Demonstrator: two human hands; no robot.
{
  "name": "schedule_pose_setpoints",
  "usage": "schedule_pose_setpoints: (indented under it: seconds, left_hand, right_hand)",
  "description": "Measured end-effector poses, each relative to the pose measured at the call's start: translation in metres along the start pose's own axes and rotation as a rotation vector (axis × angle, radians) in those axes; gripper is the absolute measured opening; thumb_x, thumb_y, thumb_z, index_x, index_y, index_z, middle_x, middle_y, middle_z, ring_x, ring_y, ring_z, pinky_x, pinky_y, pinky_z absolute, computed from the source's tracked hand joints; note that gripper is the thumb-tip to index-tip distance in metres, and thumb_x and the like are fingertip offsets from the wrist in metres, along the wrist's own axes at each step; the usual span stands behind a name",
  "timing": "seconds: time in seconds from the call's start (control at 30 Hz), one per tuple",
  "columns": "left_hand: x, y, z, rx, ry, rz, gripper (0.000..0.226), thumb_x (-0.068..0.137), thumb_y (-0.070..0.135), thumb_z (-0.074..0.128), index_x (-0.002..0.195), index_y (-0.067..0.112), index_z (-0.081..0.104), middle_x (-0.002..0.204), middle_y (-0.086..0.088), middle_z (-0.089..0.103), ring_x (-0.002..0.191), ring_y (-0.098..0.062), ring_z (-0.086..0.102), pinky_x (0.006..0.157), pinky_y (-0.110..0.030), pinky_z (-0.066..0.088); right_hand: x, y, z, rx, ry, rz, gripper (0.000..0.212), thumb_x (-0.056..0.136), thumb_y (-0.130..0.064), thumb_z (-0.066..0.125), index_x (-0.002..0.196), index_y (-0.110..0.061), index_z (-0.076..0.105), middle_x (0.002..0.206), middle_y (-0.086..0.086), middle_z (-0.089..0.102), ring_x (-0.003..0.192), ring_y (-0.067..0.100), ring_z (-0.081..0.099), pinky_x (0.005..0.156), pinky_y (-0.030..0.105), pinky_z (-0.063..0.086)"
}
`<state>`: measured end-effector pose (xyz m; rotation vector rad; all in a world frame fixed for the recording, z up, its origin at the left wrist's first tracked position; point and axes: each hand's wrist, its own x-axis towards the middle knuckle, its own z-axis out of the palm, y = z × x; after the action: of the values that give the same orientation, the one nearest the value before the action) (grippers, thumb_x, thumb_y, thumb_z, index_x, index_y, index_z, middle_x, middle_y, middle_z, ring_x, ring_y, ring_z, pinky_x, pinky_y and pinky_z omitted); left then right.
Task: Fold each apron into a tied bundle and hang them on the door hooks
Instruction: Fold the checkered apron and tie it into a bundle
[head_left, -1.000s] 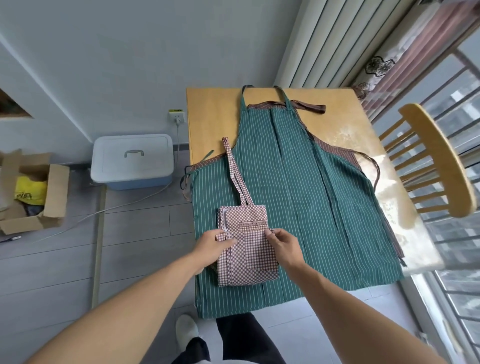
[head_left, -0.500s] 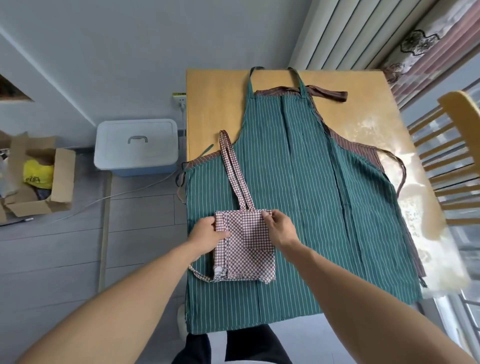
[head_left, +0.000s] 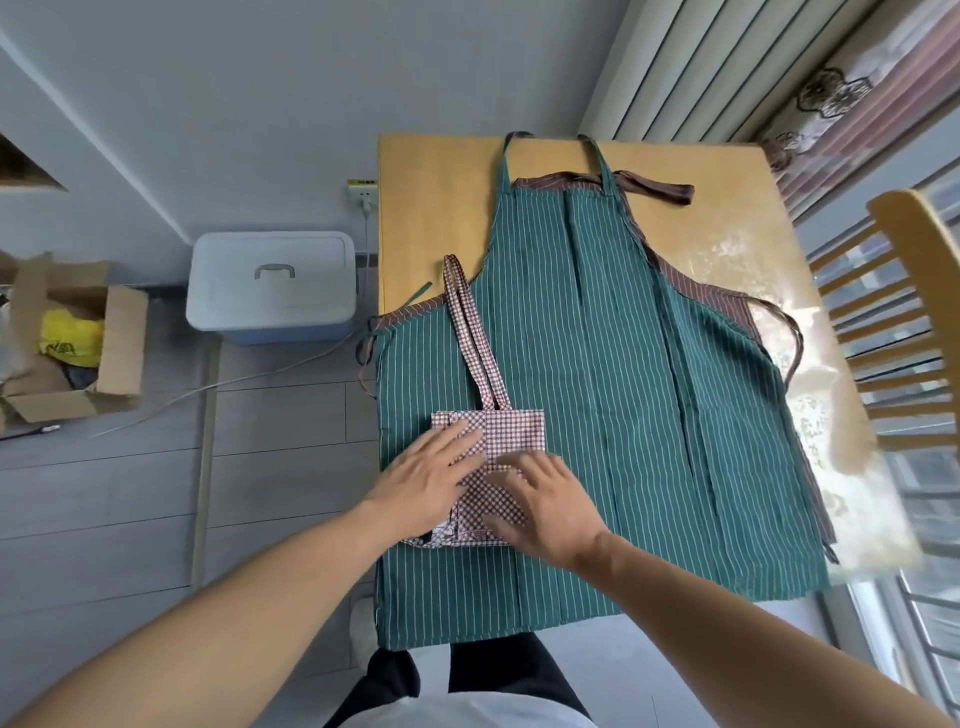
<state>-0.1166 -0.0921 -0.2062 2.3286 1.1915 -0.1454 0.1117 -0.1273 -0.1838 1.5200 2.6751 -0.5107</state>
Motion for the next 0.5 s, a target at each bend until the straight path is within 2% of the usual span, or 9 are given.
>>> schedule_pose_setpoints:
  seconds: [0.07, 0.13, 0.2, 0.27, 0.33, 0.37, 0.43, 0.5]
  left_hand:
    - [-0.002, -0.007, 0.000, 0.042, -0.069, -0.052, 0.062, 0.106, 0.037, 0.041, 0.159, 0.033, 0.011, 0.166, 0.006, -0.010, 0.154, -0.018, -0.017, 0.127, -0.047, -0.004]
    - [-0.003, -0.012, -0.004, 0.078, -0.115, -0.054, 0.064, 0.106, 0.040, 0.040, 0.159, 0.033, 0.004, 0.166, 0.006, -0.014, 0.152, -0.018, -0.021, 0.127, -0.048, -0.004]
    - [-0.003, -0.014, -0.004, 0.072, -0.110, -0.035, 0.063, 0.107, 0.034, 0.039, 0.159, 0.032, 0.004, 0.167, 0.005, -0.013, 0.152, -0.019, -0.022, 0.126, -0.044, -0.010]
    - [-0.004, -0.015, -0.003, 0.044, -0.057, 0.010, 0.059, 0.107, 0.030, 0.038, 0.159, 0.030, 0.010, 0.168, 0.002, -0.007, 0.153, -0.018, -0.020, 0.124, -0.039, -0.013]
    - [-0.009, -0.012, -0.006, -0.023, -0.005, 0.079, 0.058, 0.104, 0.047, 0.039, 0.158, 0.032, 0.022, 0.169, 0.004, 0.009, 0.156, -0.016, -0.005, 0.124, -0.036, -0.008]
    - [-0.014, -0.010, -0.006, -0.033, -0.003, 0.132, 0.065, 0.099, 0.061, 0.041, 0.156, 0.032, 0.030, 0.165, 0.006, 0.023, 0.155, -0.016, 0.010, 0.125, -0.035, -0.001]
    - [-0.025, -0.004, -0.007, 0.007, -0.064, 0.219, 0.081, 0.084, 0.077, 0.050, 0.148, 0.029, 0.042, 0.147, 0.009, 0.045, 0.137, -0.012, 0.037, 0.122, -0.034, 0.019]
    - [-0.034, 0.003, -0.001, 0.002, -0.136, 0.216, 0.075, 0.084, 0.063, 0.063, 0.147, 0.028, 0.042, 0.138, 0.010, 0.047, 0.127, -0.008, 0.041, 0.118, -0.031, 0.026]
  right_hand:
    - [-0.017, -0.002, 0.013, -0.083, -0.119, -0.085, 0.066, 0.095, -0.071, 0.039, 0.146, -0.029, 0.043, 0.153, -0.001, 0.043, 0.144, 0.020, 0.037, 0.122, 0.049, 0.027]
    - [-0.030, -0.002, 0.026, -0.120, -0.181, -0.078, 0.070, 0.092, -0.063, 0.045, 0.153, -0.027, 0.038, 0.161, 0.001, 0.036, 0.151, 0.023, 0.029, 0.123, 0.051, 0.025]
    - [-0.038, 0.001, 0.035, -0.152, -0.198, -0.007, 0.072, 0.088, -0.048, 0.047, 0.156, -0.026, 0.037, 0.163, 0.001, 0.033, 0.153, 0.022, 0.024, 0.122, 0.050, 0.027]
    - [-0.042, 0.002, 0.039, -0.173, -0.207, 0.057, 0.074, 0.085, -0.038, 0.045, 0.157, -0.025, 0.035, 0.164, 0.000, 0.032, 0.152, 0.021, 0.021, 0.125, 0.046, 0.023]
    - [-0.040, 0.001, 0.038, -0.144, -0.191, 0.077, 0.071, 0.087, -0.032, 0.045, 0.157, -0.025, 0.035, 0.163, -0.002, 0.032, 0.152, 0.020, 0.023, 0.125, 0.042, 0.017]
    - [-0.039, -0.001, 0.037, -0.109, -0.162, 0.084, 0.068, 0.089, -0.029, 0.043, 0.157, -0.025, 0.036, 0.163, -0.003, 0.032, 0.152, 0.019, 0.024, 0.124, 0.042, 0.016]
    - [-0.034, -0.001, 0.032, 0.002, -0.114, 0.116, 0.061, 0.094, -0.022, 0.040, 0.155, -0.024, 0.039, 0.162, -0.006, 0.034, 0.152, 0.016, 0.025, 0.124, 0.037, 0.013]
    - [-0.030, 0.001, 0.024, 0.133, -0.082, 0.180, 0.050, 0.098, -0.014, 0.043, 0.147, -0.022, 0.047, 0.153, -0.005, 0.050, 0.144, 0.014, 0.042, 0.122, 0.029, 0.021]
